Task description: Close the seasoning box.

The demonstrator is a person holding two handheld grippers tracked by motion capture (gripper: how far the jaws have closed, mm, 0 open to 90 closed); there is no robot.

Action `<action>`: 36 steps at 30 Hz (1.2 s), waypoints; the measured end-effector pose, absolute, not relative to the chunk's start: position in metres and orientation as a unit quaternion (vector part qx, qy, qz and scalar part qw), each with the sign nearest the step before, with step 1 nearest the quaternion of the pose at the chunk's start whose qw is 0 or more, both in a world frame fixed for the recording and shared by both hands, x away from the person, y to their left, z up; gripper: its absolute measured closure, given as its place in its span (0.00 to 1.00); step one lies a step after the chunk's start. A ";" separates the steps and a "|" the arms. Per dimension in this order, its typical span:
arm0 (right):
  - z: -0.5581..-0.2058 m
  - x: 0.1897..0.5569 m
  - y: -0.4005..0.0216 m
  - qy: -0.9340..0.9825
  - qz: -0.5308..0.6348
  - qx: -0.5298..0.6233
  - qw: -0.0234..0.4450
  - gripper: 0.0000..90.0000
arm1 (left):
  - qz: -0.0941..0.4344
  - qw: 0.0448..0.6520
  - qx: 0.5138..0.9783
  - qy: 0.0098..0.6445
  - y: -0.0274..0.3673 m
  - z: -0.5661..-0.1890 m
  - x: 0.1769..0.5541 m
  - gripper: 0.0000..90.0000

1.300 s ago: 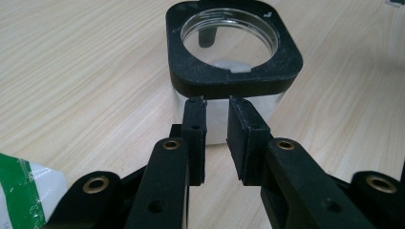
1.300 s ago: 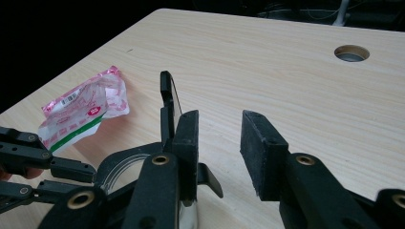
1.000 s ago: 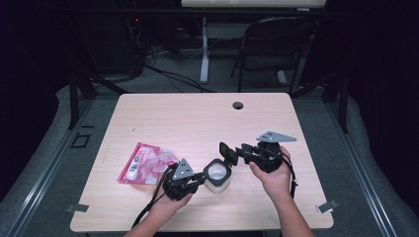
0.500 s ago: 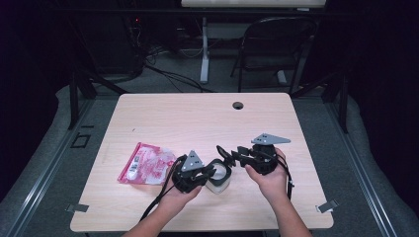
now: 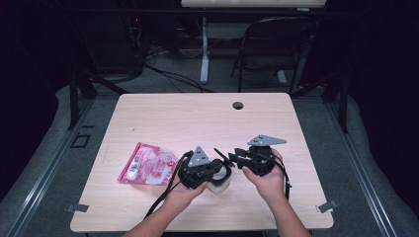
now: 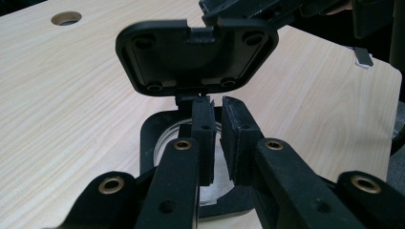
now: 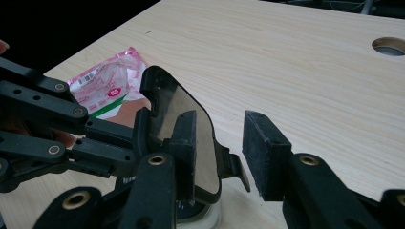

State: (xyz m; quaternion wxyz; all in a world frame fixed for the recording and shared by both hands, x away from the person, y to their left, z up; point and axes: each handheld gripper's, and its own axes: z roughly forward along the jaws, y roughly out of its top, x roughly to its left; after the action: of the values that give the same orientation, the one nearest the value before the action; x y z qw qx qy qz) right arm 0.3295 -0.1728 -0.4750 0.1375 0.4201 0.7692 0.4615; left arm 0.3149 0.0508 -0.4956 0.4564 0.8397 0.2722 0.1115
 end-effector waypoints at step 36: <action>-0.482 0.331 -0.168 0.775 0.454 0.419 0.132 0.70 | 0.107 0.430 0.852 0.278 0.067 -0.513 0.301 0.87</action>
State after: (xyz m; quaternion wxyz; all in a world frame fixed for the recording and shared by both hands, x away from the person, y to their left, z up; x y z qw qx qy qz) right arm 0.3312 -0.1677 -0.4822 0.1323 0.4187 0.7751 0.4543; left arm 0.3006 0.0671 -0.5132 0.4302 0.8523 0.2779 0.1067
